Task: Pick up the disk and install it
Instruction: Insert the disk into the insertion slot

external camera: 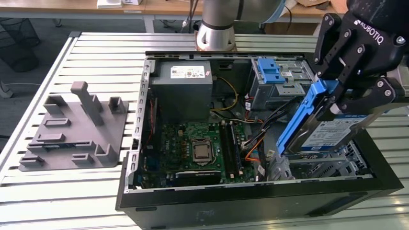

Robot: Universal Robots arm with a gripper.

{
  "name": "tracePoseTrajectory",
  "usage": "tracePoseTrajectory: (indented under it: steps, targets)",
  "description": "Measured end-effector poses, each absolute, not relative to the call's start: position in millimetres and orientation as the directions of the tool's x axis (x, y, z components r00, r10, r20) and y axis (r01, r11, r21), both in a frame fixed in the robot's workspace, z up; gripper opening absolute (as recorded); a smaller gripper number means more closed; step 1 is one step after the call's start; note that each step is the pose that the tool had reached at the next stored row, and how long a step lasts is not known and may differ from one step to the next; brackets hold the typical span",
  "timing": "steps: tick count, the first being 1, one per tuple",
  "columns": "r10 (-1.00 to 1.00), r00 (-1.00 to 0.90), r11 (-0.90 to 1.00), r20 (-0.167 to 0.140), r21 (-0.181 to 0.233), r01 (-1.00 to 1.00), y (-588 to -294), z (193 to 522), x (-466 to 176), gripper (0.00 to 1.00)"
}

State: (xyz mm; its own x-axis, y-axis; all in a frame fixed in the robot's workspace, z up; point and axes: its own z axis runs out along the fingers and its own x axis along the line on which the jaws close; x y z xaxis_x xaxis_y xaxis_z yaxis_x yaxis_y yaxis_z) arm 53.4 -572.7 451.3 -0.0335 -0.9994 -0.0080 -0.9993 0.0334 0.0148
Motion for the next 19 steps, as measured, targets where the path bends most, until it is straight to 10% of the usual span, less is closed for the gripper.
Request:
tracePoseTrajectory:
  steps: [19]
  targets:
    - [-0.999,-0.034,0.033,-0.017,0.015,-0.999,-573,444,67,0.37]
